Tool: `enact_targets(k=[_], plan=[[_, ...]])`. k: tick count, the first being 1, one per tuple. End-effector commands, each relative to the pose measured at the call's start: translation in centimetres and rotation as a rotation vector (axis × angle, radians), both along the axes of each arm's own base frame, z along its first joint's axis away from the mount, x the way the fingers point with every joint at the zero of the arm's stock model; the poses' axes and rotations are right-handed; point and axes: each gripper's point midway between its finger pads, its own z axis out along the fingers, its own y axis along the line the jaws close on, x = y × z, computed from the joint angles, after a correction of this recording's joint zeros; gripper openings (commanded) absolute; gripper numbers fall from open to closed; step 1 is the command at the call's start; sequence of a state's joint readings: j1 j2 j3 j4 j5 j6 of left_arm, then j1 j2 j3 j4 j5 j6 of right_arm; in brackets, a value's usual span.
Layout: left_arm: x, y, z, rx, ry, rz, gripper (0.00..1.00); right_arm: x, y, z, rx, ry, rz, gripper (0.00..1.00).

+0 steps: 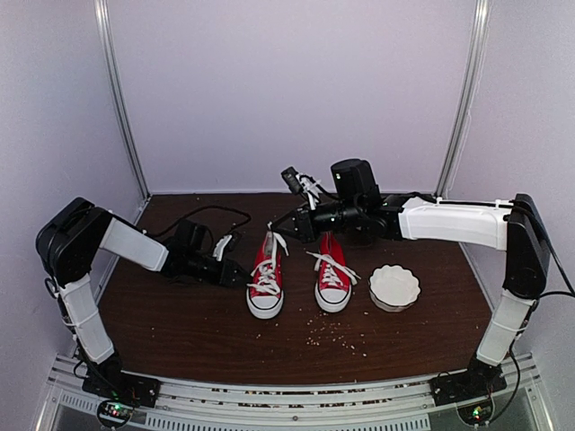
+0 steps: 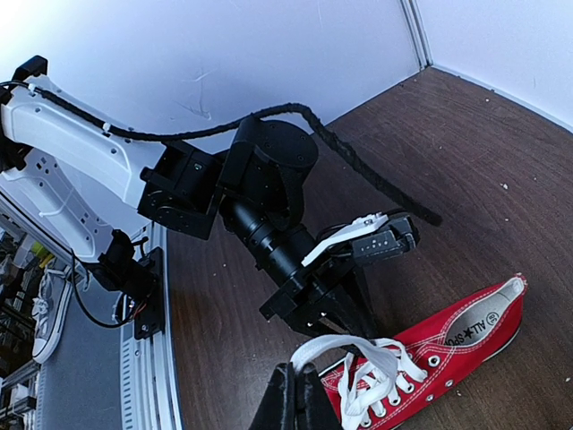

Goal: Tie the shoes
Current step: Adjust the shoelace on the shoe.

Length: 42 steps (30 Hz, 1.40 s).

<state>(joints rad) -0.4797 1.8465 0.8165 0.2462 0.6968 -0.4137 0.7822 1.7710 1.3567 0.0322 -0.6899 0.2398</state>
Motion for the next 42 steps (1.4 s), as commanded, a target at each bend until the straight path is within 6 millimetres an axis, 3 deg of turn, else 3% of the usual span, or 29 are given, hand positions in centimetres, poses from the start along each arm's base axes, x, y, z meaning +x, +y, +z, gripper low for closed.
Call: enact_targets(k=[1,4,12,19,23,28,38,42], plan=[[-0.8,-1.2,0.9,-0.049,-0.029,-0.063,0.13,0.2,-0.2,1.6,0.015,-0.032,-0.017,0.0],[-0.7,-1.2,1.3,-0.057,-0.033,-0.064,0.0,0.3,-0.3,1.6,0.016,-0.034,-0.018,0.0],[-0.4,-1.2,3.5,0.013,-0.16,-0.049,0.0,0.2,-0.2,1.7,0.017,-0.033,-0.016,0.0],[-1.1,-2.5,7.9,0.03,-0.363,-0.086,0.0,0.1,0.1,2.2,0.045,-0.022,-0.001,0.0],[-1.7,-3.1,9.1,0.014,-0.415,-0.106,0.0,0.1,0.2,2.3,0.056,-0.02,-0.002,0.0],[-3.5,-5.4,9.8,0.015,-0.48,-0.177,0.0,0.5,-0.1,2.5,0.083,-0.009,-0.027,0.0],[-4.3,-6.5,8.5,0.113,-0.574,-0.224,0.0,0.8,-0.7,2.6,0.109,0.007,-0.047,0.0],[-4.1,-6.6,7.8,0.192,-0.592,-0.235,0.17,0.7,-0.7,2.8,0.117,0.006,-0.043,0.0]])
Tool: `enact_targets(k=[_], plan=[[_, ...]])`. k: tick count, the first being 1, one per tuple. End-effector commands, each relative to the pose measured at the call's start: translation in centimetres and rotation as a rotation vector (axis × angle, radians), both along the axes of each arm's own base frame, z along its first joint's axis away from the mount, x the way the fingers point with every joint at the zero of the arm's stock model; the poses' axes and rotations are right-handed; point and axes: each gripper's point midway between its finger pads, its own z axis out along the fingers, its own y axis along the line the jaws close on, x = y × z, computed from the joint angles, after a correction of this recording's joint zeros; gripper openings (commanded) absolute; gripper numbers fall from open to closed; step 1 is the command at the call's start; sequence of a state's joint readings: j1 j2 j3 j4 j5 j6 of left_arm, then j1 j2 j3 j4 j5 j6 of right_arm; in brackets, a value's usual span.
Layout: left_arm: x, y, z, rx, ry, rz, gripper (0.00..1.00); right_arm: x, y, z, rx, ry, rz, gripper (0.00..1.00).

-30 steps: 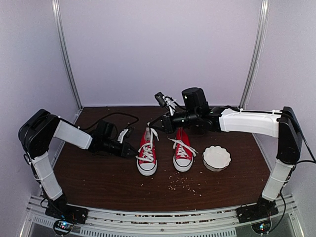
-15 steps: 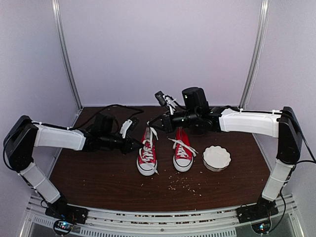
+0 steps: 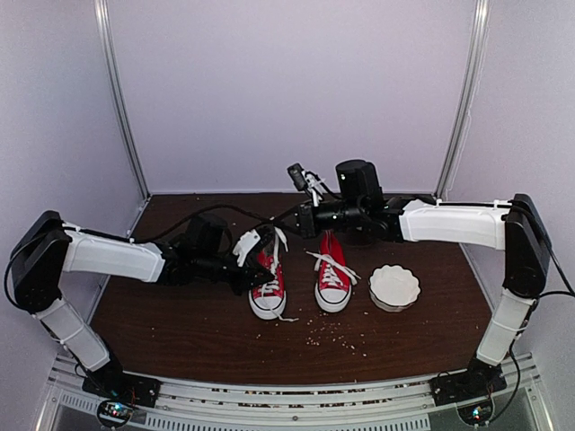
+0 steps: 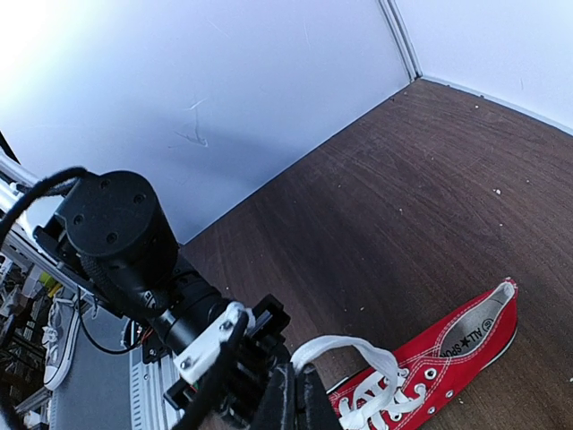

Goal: Tie the shoes
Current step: Adjust the shoelace on the shoe.

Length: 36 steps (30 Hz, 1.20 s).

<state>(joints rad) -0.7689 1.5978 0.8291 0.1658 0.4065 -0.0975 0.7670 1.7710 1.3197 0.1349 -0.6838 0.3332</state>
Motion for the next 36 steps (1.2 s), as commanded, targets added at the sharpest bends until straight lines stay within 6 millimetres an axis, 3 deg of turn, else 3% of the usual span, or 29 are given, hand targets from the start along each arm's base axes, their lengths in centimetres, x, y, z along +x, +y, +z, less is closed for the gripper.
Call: enact_targets(k=[1,4,13,20,28,32,36], plan=[[0.9,-0.3,0.2,0.077,-0.096,0.008,0.22,-0.3,-0.5,2.3,0.054,-0.034,0.003,0.0],[0.3,-0.1,0.5,0.11,-0.133,-0.015,0.32,-0.3,-0.6,2.2,0.056,-0.031,0.003,0.0],[-4.1,-1.2,1.0,0.2,-0.229,-0.221,0.55,-0.1,-0.8,2.4,0.069,-0.028,0.007,0.0],[-4.4,-2.7,0.1,0.296,-0.25,-0.236,0.56,0.0,-0.9,2.6,0.074,-0.029,0.003,0.0],[-6.4,-3.4,4.4,0.193,-0.342,-0.291,0.55,0.3,-1.1,2.5,0.075,-0.026,-0.003,0.0],[-6.9,-1.2,8.1,0.129,-0.491,-0.272,0.5,0.3,-1.1,2.4,0.074,-0.024,0.003,0.0],[-2.7,4.2,9.2,0.149,-0.661,-0.032,0.48,0.1,-1.2,2.4,0.077,-0.022,0.013,0.0]])
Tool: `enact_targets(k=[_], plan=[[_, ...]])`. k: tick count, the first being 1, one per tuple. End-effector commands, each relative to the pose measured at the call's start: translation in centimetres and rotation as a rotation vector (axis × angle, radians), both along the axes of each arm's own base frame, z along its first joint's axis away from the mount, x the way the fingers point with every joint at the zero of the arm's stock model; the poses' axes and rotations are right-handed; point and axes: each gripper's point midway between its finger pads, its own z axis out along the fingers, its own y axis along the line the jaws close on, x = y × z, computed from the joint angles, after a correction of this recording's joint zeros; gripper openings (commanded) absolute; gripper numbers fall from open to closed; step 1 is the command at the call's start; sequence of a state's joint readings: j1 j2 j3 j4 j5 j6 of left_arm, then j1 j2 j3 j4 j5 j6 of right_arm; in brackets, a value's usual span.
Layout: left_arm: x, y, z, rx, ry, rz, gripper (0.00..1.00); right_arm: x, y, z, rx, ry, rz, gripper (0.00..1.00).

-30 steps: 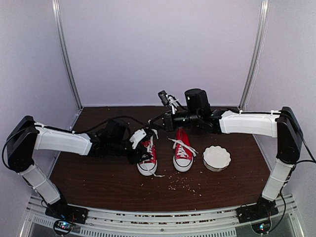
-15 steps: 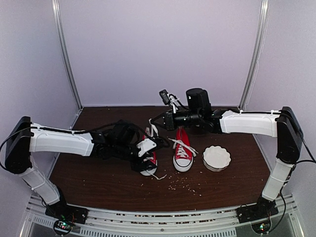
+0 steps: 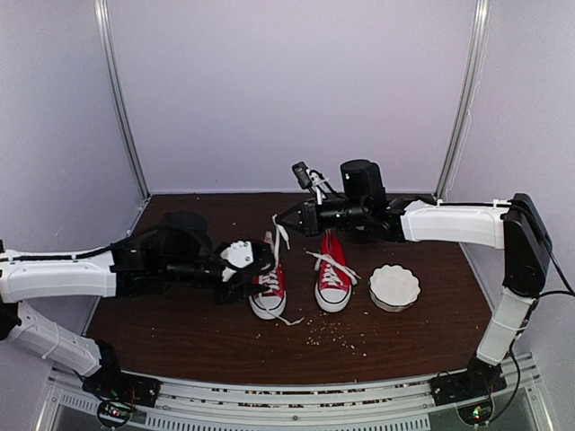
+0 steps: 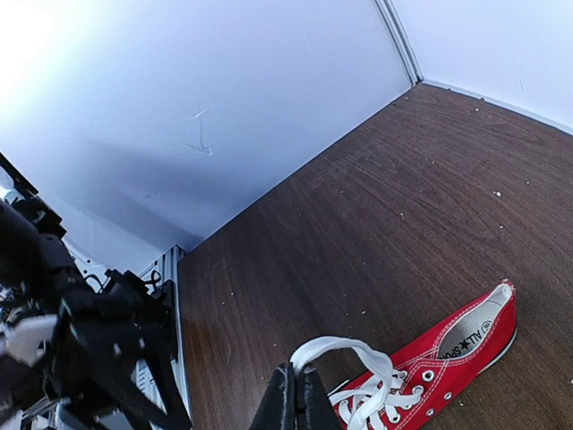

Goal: Tie the shoes
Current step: Adjust the shoelace on the shoe, then cross the shoelace.

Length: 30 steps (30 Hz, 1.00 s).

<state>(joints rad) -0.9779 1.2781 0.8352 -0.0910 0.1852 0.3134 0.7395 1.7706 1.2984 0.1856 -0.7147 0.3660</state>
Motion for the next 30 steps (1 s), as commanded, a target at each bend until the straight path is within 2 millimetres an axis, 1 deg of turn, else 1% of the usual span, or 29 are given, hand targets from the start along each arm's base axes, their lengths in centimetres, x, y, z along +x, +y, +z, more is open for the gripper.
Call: enact_targets(k=[1,2,3,4,6,7,8,10,12,13,15,18,19,20,21,22,24,30], plan=[[5.6,5.4,1.7,-0.065,-0.231,0.231,0.52,-0.7,-0.4,2.2,0.045,-0.037,0.021,0.0],[6.4,6.2,1.6,-0.068,-0.254,0.258,0.6,-0.7,-0.4,2.2,0.046,-0.036,0.025,0.0],[6.9,6.5,1.2,-0.065,-0.267,0.256,0.66,-0.7,-0.4,2.2,0.048,-0.037,0.027,0.0],[6.9,6.3,0.8,-0.059,-0.268,0.223,0.71,-0.7,-0.4,2.3,0.049,-0.035,0.03,0.0],[6.2,4.9,-0.7,-0.039,-0.218,0.086,0.75,-0.7,-0.2,2.2,0.049,-0.032,0.036,0.0],[6.2,4.2,-1.5,-0.02,-0.191,0.035,0.75,-0.7,-0.2,2.2,0.05,-0.03,0.04,0.0],[6.7,4.0,-2.1,0.007,-0.17,0.022,0.75,-0.7,-0.1,2.2,0.049,-0.028,0.044,0.0],[8.6,4.8,-3.5,0.056,-0.149,0.033,0.72,-0.8,-0.1,2.3,0.054,-0.031,0.045,0.0],[10.5,6.1,-4.4,0.062,-0.128,0.044,0.69,-0.8,-0.2,2.4,0.057,-0.034,0.045,0.0],[10.8,6.4,-4.6,0.061,-0.12,0.026,0.69,-0.9,-0.2,2.3,0.056,-0.037,0.047,0.0],[10.9,6.0,-5.0,0.067,-0.123,-0.028,0.69,-0.9,-0.3,2.2,0.05,-0.041,0.044,0.0],[10.6,4.8,-5.3,0.051,-0.098,-0.108,0.7,-0.8,-0.3,2.1,0.043,-0.046,0.04,0.0],[10.8,4.6,-5.6,0.058,-0.086,-0.122,0.7,-0.8,-0.4,2.0,0.04,-0.045,0.04,0.0],[10.9,4.3,-6.3,0.073,-0.062,-0.138,0.7,-0.9,-0.4,2.0,0.037,-0.047,0.04,0.0],[11.0,4.1,-6.2,0.078,-0.052,-0.154,0.7,-0.9,-0.4,2.0,0.036,-0.048,0.039,0.0],[11.0,3.8,-6.9,0.09,-0.029,-0.175,0.7,-0.8,-0.4,1.9,0.032,-0.048,0.037,0.0],[11.1,3.3,-7.3,0.095,-0.012,-0.212,0.69,-0.8,-0.5,1.9,0.027,-0.05,0.035,0.0],[11.6,2.8,-8.7,0.155,0.015,-0.266,0.65,-0.7,-0.6,1.8,0.015,-0.049,0.03,0.0]])
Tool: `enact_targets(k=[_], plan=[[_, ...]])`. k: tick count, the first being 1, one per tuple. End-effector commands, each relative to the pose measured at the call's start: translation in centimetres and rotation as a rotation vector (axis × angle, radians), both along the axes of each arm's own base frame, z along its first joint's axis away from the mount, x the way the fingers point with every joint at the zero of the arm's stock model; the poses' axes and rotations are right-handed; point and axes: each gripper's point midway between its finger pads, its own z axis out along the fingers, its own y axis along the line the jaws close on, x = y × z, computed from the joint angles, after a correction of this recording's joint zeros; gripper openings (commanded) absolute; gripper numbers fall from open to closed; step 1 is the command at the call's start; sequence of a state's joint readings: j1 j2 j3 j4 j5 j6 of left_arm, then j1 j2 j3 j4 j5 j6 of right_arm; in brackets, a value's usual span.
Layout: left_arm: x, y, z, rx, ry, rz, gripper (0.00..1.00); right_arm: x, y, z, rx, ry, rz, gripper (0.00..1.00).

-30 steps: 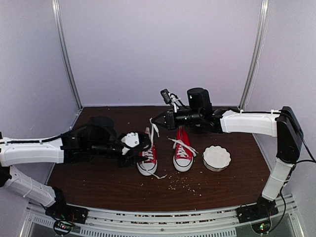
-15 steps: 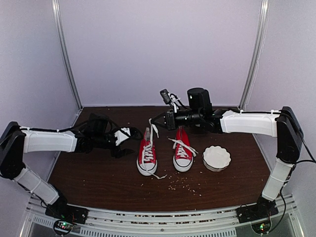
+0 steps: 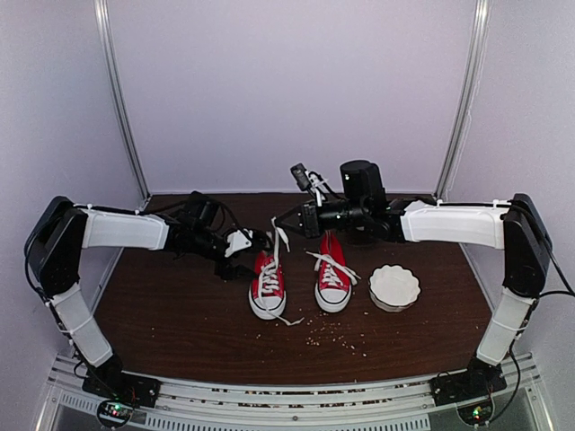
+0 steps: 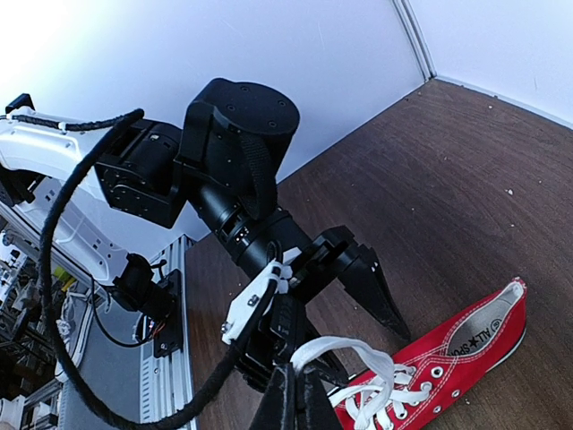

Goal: Tie the shoes
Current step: Cross the shoelace.

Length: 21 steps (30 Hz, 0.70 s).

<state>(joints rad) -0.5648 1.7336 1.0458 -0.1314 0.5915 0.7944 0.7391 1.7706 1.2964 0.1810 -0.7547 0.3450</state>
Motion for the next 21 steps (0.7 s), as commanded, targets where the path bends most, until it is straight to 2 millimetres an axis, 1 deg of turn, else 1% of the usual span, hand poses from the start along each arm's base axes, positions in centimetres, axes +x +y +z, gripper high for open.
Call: enact_targets(k=[1,7,10,14,18,21], plan=[[-0.4,-0.7,-0.1,0.027,0.031,-0.092,0.64,0.0,-0.7,1.8,0.015,-0.041,-0.013,0.0],[-0.5,-1.4,-0.1,0.035,0.043,-0.117,0.62,0.0,-0.7,1.6,0.01,-0.038,-0.016,0.0],[-0.2,-1.7,-0.4,0.054,0.033,-0.101,0.63,-0.1,-0.6,1.8,0.016,-0.039,-0.012,0.0],[0.1,-2.3,-0.9,0.086,-0.015,-0.086,0.65,-0.4,-0.8,2.9,0.054,-0.043,-0.009,0.0],[0.9,-2.5,-0.3,0.042,-0.099,-0.065,0.66,-0.8,-1.4,3.8,0.086,-0.053,-0.027,0.0],[1.8,-2.7,-0.2,0.034,-0.132,-0.032,0.65,-0.8,-1.6,3.9,0.089,-0.054,-0.037,0.0]])
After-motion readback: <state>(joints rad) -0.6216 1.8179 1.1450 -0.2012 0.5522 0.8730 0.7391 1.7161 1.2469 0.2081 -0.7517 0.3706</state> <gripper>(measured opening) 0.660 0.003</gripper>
